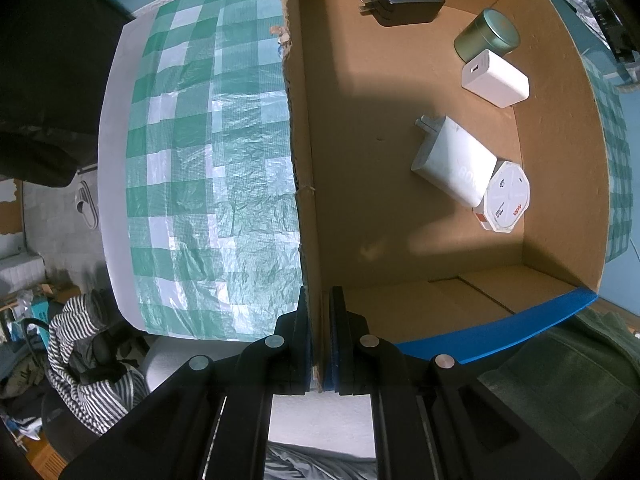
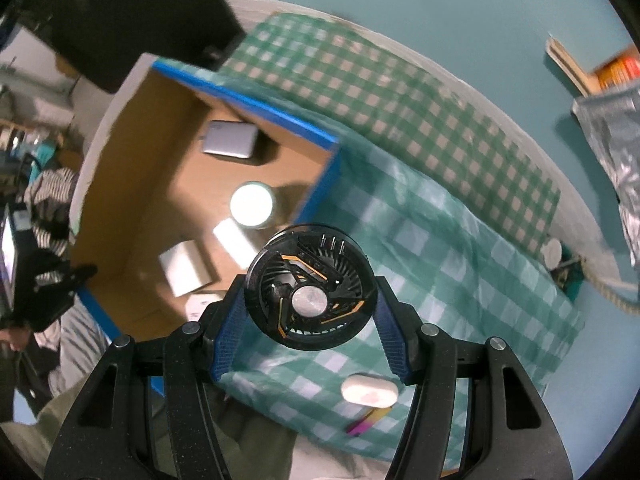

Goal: Organize rigid objects
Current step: 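Carry the black fan into the box and open the right tool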

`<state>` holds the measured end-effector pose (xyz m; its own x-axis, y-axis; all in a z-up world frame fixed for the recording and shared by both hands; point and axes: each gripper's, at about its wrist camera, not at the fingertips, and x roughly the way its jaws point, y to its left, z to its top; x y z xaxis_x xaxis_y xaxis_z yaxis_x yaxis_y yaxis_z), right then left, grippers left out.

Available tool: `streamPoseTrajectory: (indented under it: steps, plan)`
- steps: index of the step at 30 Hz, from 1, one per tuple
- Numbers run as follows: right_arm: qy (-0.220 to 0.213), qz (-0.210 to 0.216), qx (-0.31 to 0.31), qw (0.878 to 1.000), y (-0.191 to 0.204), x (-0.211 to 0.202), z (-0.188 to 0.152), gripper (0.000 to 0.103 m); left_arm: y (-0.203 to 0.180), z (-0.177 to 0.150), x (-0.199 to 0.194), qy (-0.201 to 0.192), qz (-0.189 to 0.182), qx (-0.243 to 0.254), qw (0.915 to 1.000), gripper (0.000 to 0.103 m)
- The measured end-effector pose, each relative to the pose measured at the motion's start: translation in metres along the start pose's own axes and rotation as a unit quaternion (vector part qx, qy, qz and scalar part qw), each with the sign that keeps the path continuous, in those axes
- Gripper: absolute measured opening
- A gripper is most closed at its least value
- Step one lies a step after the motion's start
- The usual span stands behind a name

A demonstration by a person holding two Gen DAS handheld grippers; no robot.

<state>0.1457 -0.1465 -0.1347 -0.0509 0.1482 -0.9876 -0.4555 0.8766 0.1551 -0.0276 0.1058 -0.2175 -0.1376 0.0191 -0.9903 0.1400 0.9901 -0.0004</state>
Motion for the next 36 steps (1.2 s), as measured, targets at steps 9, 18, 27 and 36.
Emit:
streamPoseTrajectory:
  steps: [9, 18, 27, 36]
  plan:
    - [0.004, 0.005, -0.070, 0.997, 0.049, 0.008, 0.005, 0.061, 0.000, 0.001, 0.000, 0.000, 0.002, 0.000, 1.0000, 0.007]
    - [0.020, -0.017, -0.131, 0.991, 0.082, 0.036, 0.004, 0.061, -0.002, 0.001, -0.001, -0.002, 0.003, 0.002, 1.0000, 0.007]
    - [0.033, -0.033, -0.161, 0.986, 0.100, 0.059, 0.004, 0.061, -0.003, -0.001, -0.001, -0.004, 0.004, 0.003, 1.0000, 0.007]
    - [0.049, -0.049, -0.156, 0.985, 0.098, 0.075, 0.000, 0.061, -0.004, -0.002, -0.001, -0.006, 0.005, 0.005, 1.0000, 0.007]
